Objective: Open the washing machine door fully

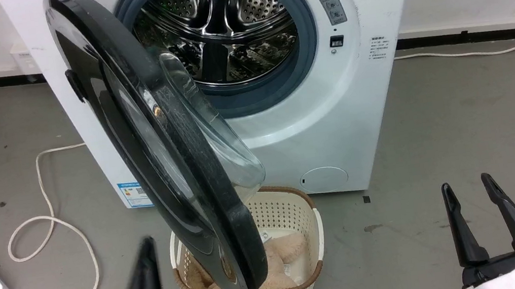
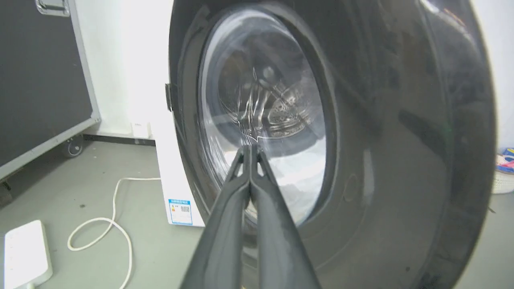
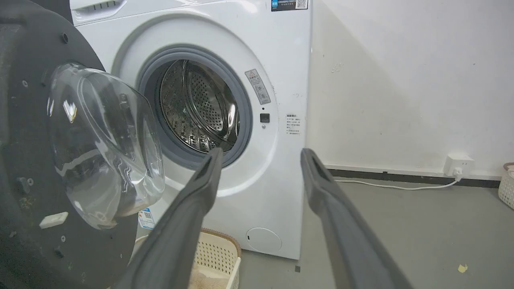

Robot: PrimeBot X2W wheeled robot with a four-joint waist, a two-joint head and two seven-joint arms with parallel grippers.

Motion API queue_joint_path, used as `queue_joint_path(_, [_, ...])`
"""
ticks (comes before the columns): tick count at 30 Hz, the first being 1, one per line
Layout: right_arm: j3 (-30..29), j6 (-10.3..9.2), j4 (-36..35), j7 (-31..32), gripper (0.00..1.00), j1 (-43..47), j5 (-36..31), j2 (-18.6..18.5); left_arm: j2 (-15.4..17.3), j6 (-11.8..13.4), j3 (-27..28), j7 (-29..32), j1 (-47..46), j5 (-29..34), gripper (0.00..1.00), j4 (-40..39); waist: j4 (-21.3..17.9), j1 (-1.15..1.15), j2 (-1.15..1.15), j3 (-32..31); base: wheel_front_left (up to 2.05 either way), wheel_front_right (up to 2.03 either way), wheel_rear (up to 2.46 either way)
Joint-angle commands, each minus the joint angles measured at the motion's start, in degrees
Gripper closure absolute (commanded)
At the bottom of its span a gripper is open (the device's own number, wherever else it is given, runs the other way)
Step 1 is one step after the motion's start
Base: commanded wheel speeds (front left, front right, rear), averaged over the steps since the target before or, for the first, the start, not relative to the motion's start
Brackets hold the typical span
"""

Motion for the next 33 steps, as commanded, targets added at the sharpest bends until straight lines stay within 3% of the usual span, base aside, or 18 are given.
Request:
queue_joint_path(1, [-0.1,0.03,0.1,-0.3,0.0,0.3,0.5,0.3,0.1,0.7,1.3,-0.3,-1.0,0.8,1.0,-2.8,0.3,0.0,0.0,0.1,0.0,0.0,0.0])
queue_joint_path(9, [0.2,0.03,0.1,-0.5,0.0,0.1,0.9,0.3,-0.1,4.1,6.6,-0.3,-6.3,-5.2,1.0,-20.0,0.8,0.0,0.0,0.0,0.0,0.0,0.0])
queue_joint_path(15, [-0.1,0.03,-0.1,-0.2,0.0,-0.4,0.9,0.3,-0.1,4.1,5.7,-0.3,-13.4,-5.0,1.0,-31.8,1.0,0.0,0.0,-0.1,0.0,0.0,0.0])
queue_joint_path(18, [0.1,0.03,-0.1,-0.1,0.0,-0.4,0.8,0.3,-0.1,3.7,4.0,-0.3,-15.0,-4.1,1.0,-33.8,0.9,0.0,0.0,-0.2,0.0,0.0,0.0])
queue_joint_path(25, [0.8,0.03,0.4,0.1,0.0,-0.2,1.5,0.3,-0.1,2.7,-11.4,5.9,-14.5,-3.7,1.0,-34.1,0.2,0.0,0.0,-0.2,0.0,0.0,0.0])
queue_joint_path(30, [1.0,0.03,0.7,0.0,0.0,-0.5,1.8,0.3,-0.1,2.7,-24.9,8.5,-10.5,-7.2,1.0,-26.1,-0.3,0.0,0.0,0.3,0.0,0.0,0.0])
queue_joint_path(33, [0.8,0.03,0.9,0.0,0.0,-0.7,1.9,0.3,-0.1,3.2,-30.0,9.0,-8.3,-8.1,1.0,-18.8,-0.5,0.0,0.0,0.6,0.0,0.0,0.0])
